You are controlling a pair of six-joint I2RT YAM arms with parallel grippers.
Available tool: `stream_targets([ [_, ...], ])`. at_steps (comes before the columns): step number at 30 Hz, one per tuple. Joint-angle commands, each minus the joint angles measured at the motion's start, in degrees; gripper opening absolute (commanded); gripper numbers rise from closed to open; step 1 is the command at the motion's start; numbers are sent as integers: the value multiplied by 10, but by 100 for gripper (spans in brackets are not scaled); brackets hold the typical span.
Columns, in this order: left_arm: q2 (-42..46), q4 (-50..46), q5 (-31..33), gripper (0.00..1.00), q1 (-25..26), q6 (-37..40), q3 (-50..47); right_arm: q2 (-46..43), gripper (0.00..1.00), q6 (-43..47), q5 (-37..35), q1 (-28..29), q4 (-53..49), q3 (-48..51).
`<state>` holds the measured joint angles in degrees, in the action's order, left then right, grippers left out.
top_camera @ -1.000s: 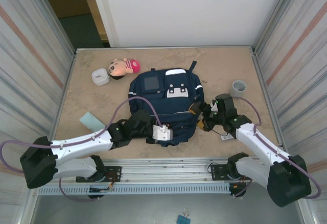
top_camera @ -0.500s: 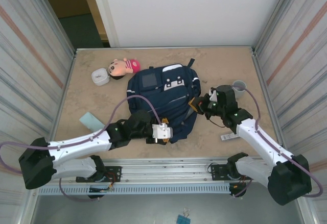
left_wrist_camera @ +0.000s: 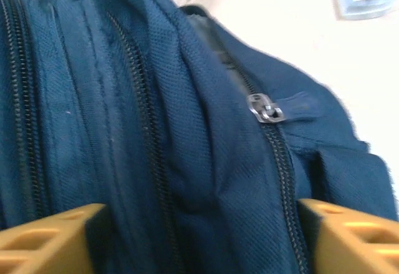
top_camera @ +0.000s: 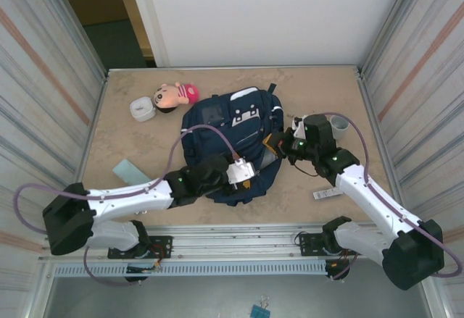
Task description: Pack books, pencil case, and school supplies into a backpack
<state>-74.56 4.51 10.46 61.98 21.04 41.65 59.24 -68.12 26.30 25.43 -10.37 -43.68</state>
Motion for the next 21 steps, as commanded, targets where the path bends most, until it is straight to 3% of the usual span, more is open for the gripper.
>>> stream_targets([
  [1, -30, 14, 81, 44, -2, -23, 17, -17, 0, 38, 35, 9, 24, -51],
  [4, -14, 23, 23, 11, -3, -16, 7, -22, 0, 66, 29, 6, -6, -51],
  [6, 7, 37, -31, 0, -7, -12, -10, -22, 3, 93, 27, -1, -25, -45],
  [9, 39, 44, -129, 0, -35, -37, -27, -22, 28, 168, 22, -5, -55, -29],
  [12, 69, 73, -196, 0, -65, -66, -53, -41, 47, 246, -8, -3, -127, -15],
  [16, 94, 75, -254, 0, -103, -94, -64, -84, 53, 296, -76, 7, -211, -15],
  [21, 91, 40, -279, 0, -122, -141, -42, -131, 47, 287, -148, 85, -288, -37],
])
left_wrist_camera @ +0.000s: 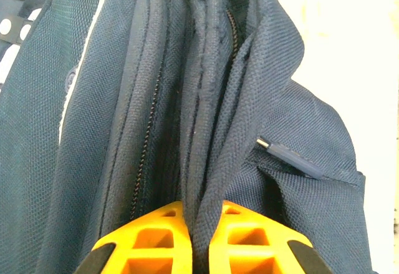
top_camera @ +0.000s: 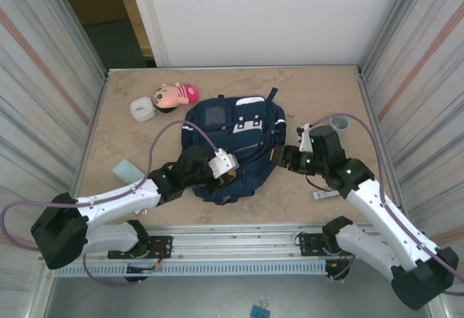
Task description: Pack books, pencil case, and school supplies into a backpack
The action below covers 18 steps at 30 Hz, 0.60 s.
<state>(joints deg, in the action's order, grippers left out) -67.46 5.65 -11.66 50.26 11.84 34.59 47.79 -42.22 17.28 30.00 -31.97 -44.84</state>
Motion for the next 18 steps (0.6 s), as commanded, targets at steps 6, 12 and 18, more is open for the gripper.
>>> stream_targets([
  [6, -15, -26, -85, 0, -11, -121, 73, 43, 44, 8, -192, 216, -59, -47],
  [12, -39, -21, -117, 0, -14, -167, 94, 161, 44, 35, -189, 254, 2, -84],
  [18, -46, -25, -143, 0, -16, -180, 109, 216, 42, 65, -228, 254, 26, -99],
])
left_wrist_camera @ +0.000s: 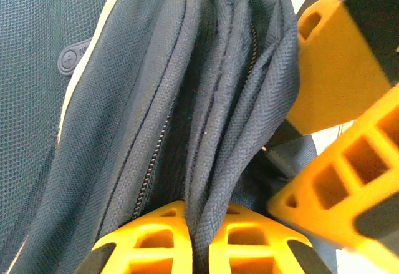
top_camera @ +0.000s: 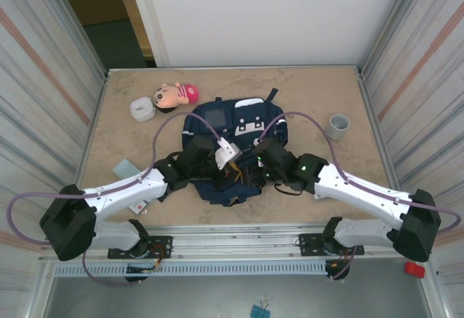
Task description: Pack books, pencil case, and school supplies into a backpack
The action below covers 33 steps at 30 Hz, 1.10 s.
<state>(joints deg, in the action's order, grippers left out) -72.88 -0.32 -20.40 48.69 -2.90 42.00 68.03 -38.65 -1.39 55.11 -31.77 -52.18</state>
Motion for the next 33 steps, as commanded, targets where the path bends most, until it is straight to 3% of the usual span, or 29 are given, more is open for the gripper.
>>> stream_targets([
  [1, 9, 36, -59, 0, 0, -33, 34, 21, 39, 27, -60, 3, 14, -28],
  [5, 18, 13, -46, 0, 0, -17, 38, 30, 15, 12, -148, 0, -60, -46],
  [9, 24, -27, -3, 0, 0, 11, 34, 4, 0, 37, -121, -35, -93, -51],
  [16, 32, -82, 56, 0, -4, 58, 24, -36, 0, 102, 35, -147, -144, -62],
  [21, 24, -111, 66, 0, -8, 71, 31, -24, 0, 135, 136, -191, -189, -96],
  [26, 28, -119, 26, 0, -8, 94, 32, -25, 0, 139, 131, -216, -199, -92],
  [33, 112, -103, -64, 0, -10, 176, -5, -8, 0, 164, 201, -364, -117, -31],
])
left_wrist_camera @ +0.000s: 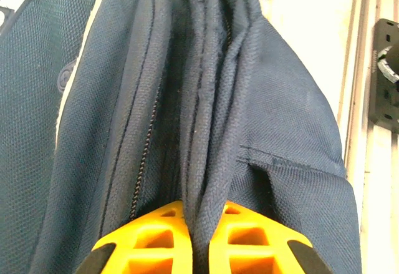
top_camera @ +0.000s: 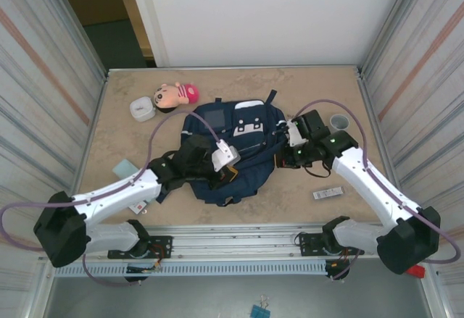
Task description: Pack books, pencil case, and school supplies into a backpack
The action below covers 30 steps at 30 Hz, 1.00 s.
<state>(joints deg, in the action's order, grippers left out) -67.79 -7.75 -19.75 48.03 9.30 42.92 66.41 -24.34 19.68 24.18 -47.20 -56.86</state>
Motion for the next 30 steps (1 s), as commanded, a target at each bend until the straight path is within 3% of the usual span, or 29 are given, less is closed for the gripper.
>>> stream_targets([
  [1, 75, -25, -75, 0, -3, 61, -19, 17, 0, 19, 3, -71, 56, 19],
  [10, 166, -58, -100, 0, -7, 130, -17, 156, 0, -45, 48, -182, 246, 25],
  [16, 161, -68, -107, 0, -7, 163, -3, 233, 0, -55, 56, -194, 294, -17],
  [19, 142, -65, -62, 0, -7, 161, 3, 226, 0, -40, 86, -194, 297, -20],
  [20, 132, -61, -35, 6, -7, 152, 5, 216, 0, -30, 108, -192, 299, -18],
  [25, 80, -54, 54, 62, -7, 94, 43, 144, 0, 34, 146, -145, 220, -24],
  [27, 54, -64, 94, 71, 1, 57, 77, 113, 0, 45, 142, -124, 189, -23],
  [30, 15, -80, 144, 77, 37, 64, 127, 76, 0, 52, 141, -100, 145, -27],
])
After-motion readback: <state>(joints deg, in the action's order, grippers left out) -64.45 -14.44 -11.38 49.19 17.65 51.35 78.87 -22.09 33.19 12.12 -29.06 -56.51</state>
